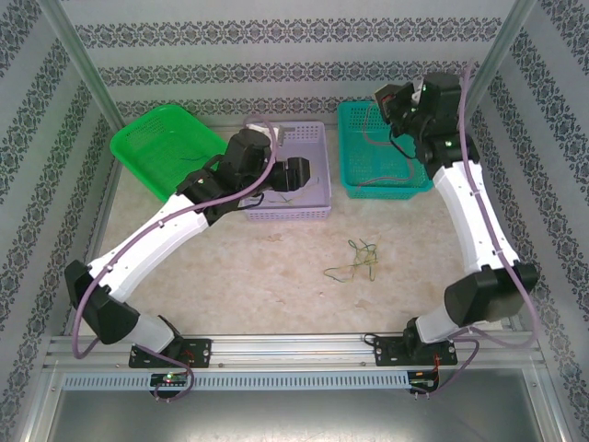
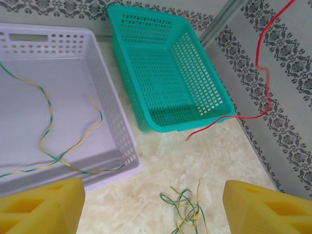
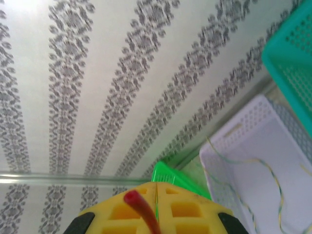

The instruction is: Untangle the cables

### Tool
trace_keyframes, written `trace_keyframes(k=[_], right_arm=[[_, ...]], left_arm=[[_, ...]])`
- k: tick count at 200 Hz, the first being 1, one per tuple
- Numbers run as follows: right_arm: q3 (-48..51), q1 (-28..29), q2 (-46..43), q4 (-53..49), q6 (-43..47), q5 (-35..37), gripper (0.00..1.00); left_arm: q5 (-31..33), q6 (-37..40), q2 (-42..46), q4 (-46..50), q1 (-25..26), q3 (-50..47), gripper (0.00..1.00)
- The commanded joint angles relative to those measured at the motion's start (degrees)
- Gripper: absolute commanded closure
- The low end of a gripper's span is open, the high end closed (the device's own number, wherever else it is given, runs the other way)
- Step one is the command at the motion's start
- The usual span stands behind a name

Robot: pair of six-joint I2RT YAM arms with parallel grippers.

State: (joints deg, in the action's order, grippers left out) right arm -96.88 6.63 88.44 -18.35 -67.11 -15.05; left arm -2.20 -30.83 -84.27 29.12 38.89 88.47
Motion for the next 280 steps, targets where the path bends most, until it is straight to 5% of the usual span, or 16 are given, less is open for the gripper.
trace_keyframes(k=[1, 76, 94, 108, 119, 131, 161, 196, 234, 280], right_arm=[[-5.9, -1.9, 5.2, -2.1, 5.1, 1.3, 1.0], [-15.8, -5.5, 24.2, -9.4, 14.0, 3.4, 0.99], [-21.5, -6.3, 30.5, -12.9, 16.9, 2.1, 0.64], [-27.8, -6.5, 34.3, -19.1, 19.5, 2.7, 0.47], [-30.6, -6.4, 34.7, -22.5, 21.8, 4.5, 0.16], [-30.6, -6.0, 33.0, -24.5, 23.7, 6.7, 0.08], [-20.1, -4.1, 22.0, -27.5, 27.8, 12.5, 0.18], [10.5, 1.6, -0.8, -25.4, 25.1, 17.0, 0.39], [40.8, 6.3, -20.8, -26.1, 22.4, 11.9, 0.54], [55.0, 6.0, -25.7, -22.1, 22.4, 9.2, 0.61]], left_arm=[[2.5, -2.9, 3.9, 3.4, -0.3, -2.2, 0.25], [2.0, -6.4, 6.5, 4.3, -0.4, -5.6, 0.25], [0.6, -7.7, 6.3, 4.3, -0.4, -5.9, 0.26], [-1.4, -9.5, 5.7, 4.0, -0.4, -6.9, 0.26], [-3.8, -11.4, 5.1, 3.9, -0.4, -8.0, 0.28], [-7.1, -13.2, 4.3, 2.5, -0.4, -10.2, 0.31], [-14.3, -14.0, 1.7, -3.3, 0.2, -17.0, 0.41], [-20.9, -8.8, -3.6, -5.7, 3.4, -20.5, 0.51], [-22.0, -8.5, -6.7, -6.8, 5.6, -20.8, 0.56], [-21.7, -8.6, -9.0, -6.2, 6.6, -19.1, 0.6]])
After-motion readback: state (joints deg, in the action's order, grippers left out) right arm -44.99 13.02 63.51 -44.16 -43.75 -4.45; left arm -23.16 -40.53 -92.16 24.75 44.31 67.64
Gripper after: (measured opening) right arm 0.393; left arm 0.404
